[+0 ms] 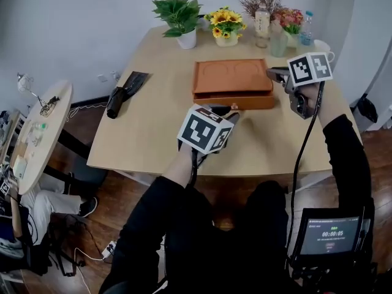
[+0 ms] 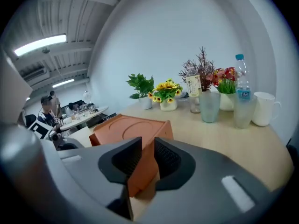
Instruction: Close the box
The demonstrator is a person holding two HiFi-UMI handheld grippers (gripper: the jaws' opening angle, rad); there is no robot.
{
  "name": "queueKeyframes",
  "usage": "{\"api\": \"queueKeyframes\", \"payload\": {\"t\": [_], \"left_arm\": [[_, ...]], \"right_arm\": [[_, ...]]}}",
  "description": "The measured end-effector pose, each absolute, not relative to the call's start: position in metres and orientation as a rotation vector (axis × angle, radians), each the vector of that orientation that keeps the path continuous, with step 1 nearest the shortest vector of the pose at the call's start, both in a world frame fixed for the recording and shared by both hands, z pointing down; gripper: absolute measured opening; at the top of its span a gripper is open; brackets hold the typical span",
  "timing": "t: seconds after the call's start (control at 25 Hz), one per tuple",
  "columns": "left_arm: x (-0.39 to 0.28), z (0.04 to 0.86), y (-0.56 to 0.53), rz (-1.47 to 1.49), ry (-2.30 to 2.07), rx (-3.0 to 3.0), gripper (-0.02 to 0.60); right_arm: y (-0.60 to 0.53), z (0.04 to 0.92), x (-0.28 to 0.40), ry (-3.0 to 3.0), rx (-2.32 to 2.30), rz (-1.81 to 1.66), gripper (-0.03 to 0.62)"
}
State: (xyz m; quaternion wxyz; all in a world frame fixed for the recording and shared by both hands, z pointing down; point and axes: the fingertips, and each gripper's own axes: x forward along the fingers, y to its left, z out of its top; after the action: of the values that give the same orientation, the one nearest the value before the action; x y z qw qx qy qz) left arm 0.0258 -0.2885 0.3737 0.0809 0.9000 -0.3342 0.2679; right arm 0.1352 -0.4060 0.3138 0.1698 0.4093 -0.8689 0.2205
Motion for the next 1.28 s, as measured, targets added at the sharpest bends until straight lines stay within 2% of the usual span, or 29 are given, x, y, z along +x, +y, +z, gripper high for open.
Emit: {"api": "queueKeyframes", "payload": {"t": [0.08, 0.2, 0.32, 0.96, 1.0, 1.08, 1.12, 1.28], "left_arm": [[0.022, 0.374, -0.298, 0.823, -1.061, 2.685, 0.081], [0.022, 0.376, -0.303, 0.829, -1.083, 2.687, 0.079], [0.024, 0.379, -0.306, 0.821, -1.083, 2.684, 0.043], [0.029, 0.379, -0.336, 0.808, -1.099, 2.687, 0.046], [0.031, 0.379, -0.332, 0.801, -1.072, 2.699, 0.074], [0.031, 0.374, -0.315, 0.761, -1.014, 2.734, 0.204], [0.028, 0.368, -0.304, 0.722, -1.006, 2.759, 0.226], [-0.003, 0.323, -0.255, 0.392, -1.077, 2.862, 0.227]], "right_arm": [[-0.403, 0.314, 0.132, -2.437, 1.162, 0.569, 0.051], [-0.399, 0.316, 0.129, -2.393, 1.182, 0.483, 0.05], [-0.398, 0.317, 0.128, -2.384, 1.197, 0.467, 0.048], [-0.406, 0.316, 0.13, -2.444, 1.167, 0.527, 0.048], [-0.406, 0.315, 0.131, -2.45, 1.168, 0.523, 0.049], [-0.401, 0.31, 0.133, -2.491, 1.19, 0.539, 0.049], [-0.394, 0.304, 0.135, -2.536, 1.207, 0.566, 0.049], [-0.332, 0.286, 0.135, -2.723, 1.235, 0.638, 0.049]]}}
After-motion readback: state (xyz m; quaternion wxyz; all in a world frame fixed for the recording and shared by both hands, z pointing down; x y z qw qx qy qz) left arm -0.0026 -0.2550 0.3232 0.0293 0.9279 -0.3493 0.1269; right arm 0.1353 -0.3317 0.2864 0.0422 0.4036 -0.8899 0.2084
